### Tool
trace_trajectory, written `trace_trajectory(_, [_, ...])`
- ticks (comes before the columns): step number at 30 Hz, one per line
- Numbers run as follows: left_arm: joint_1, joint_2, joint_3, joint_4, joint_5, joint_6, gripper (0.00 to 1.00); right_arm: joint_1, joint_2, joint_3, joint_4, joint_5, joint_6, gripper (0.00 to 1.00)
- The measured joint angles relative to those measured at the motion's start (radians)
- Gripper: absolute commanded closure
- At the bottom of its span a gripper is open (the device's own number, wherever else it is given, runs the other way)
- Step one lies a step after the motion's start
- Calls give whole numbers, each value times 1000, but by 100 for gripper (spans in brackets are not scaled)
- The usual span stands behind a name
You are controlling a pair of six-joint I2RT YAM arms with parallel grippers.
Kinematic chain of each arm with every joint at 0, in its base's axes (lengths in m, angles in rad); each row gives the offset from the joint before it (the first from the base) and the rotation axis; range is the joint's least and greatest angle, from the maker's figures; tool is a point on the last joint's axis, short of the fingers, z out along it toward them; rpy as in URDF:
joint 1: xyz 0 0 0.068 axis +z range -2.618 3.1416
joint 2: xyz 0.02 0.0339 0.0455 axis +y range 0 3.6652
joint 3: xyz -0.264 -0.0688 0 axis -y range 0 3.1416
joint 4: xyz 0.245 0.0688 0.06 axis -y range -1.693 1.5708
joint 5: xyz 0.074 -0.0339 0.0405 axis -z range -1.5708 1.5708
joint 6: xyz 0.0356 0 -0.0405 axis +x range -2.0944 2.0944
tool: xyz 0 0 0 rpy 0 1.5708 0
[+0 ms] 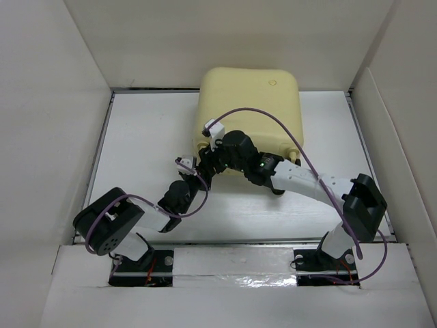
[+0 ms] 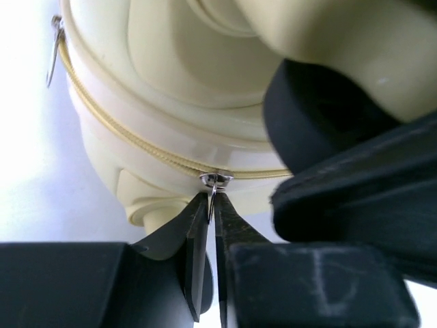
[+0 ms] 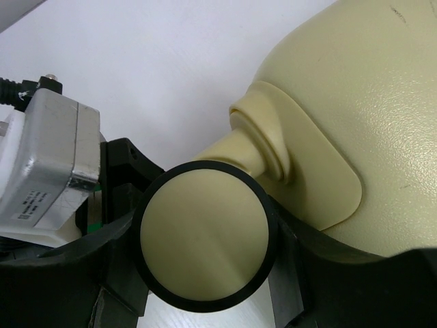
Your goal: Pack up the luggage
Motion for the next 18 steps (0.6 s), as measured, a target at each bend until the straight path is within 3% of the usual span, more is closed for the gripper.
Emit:
trace_trajectory(11, [0, 8, 2, -3, -31, 5, 100, 3, 0, -42, 80, 12, 3, 100])
trace_trajectory(18, [0, -77, -21, -51, -64, 36, 100, 12, -7, -63, 112, 29, 14, 100])
